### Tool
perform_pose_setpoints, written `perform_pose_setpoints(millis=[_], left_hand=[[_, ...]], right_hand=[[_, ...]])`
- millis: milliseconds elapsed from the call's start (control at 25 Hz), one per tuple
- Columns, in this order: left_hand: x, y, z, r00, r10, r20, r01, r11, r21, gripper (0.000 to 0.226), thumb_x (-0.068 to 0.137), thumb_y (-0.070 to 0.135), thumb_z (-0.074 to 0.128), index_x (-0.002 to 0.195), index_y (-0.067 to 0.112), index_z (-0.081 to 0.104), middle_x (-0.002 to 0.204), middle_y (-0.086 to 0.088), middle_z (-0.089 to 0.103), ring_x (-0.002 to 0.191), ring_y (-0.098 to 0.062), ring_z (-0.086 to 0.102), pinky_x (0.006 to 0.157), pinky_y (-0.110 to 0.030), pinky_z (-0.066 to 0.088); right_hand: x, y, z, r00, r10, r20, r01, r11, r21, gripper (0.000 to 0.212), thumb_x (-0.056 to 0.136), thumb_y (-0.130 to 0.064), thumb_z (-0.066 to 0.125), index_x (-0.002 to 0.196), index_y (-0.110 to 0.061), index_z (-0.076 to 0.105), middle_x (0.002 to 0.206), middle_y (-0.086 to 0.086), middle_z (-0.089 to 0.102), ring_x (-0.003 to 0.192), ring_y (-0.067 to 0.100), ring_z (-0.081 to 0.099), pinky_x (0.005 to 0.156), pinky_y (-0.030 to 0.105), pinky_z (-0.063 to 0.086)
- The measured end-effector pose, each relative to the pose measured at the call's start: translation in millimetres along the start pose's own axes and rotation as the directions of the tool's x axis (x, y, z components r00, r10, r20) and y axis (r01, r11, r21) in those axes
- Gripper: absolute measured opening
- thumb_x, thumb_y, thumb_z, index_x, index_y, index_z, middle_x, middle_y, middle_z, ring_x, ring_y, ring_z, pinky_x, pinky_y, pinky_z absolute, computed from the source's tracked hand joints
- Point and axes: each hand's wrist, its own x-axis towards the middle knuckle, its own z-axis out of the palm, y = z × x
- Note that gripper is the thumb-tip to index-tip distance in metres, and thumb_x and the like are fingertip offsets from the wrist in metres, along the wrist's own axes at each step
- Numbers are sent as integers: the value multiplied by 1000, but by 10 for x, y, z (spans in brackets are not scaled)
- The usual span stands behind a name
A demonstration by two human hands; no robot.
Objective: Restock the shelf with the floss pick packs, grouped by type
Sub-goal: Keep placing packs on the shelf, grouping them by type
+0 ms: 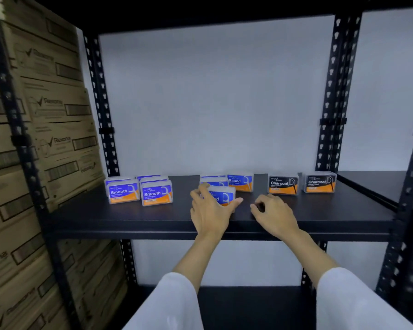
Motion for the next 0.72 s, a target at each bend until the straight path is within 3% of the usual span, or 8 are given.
perform_pose_setpoints(millis=[80,240,360,520,600,720], left_hand=[[-26,-51,6,999,44,-6,-44,998,46,99,60,81,61,132,18,35,127,-5,44,111,-25,53,89,-39,48],[68,-411,-212,988,81,-134,-79,997,18,65,86,65,46,131,17,46,132,-4,48,118,-25,50,91,-40,45],[193,-678,-357,992,124,-5,-122,977,172,45,94,51,46,126,21,55,130,0,55,118,-20,51,91,-36,43],[201,-678,-372,980,156,124,-188,930,315,33,95,40,43,116,27,64,119,7,65,108,-15,57,84,-29,42],[212,-656,-388,978,148,144,-188,925,330,34,95,40,41,120,28,62,119,7,65,108,-14,57,86,-29,43],[208,-667,-397,977,140,161,-187,924,333,36,95,41,41,121,29,62,120,7,65,109,-14,57,87,-30,44]], right_hand=[[-5,19,22,1000,-8,-13,7,1000,-10,23,90,-38,53,85,-17,61,87,-1,58,83,19,53,70,31,41],[-3,-17,29,1000,6,-25,-6,1000,10,18,90,-35,54,87,-19,62,90,-2,60,85,18,55,71,32,43],[9,-75,38,998,50,-28,-46,991,126,11,91,-31,56,95,-23,61,96,-7,63,91,16,59,73,32,47],[122,-277,82,996,15,-85,28,874,484,18,93,-28,58,109,-20,61,109,-7,63,102,10,59,74,21,49],[163,-407,118,997,-72,12,52,816,576,34,91,-29,61,123,-20,56,118,-8,57,110,7,56,74,13,49],[201,-440,187,983,-141,121,43,809,586,42,88,-26,66,128,-25,54,130,-2,54,115,11,54,75,16,53]])
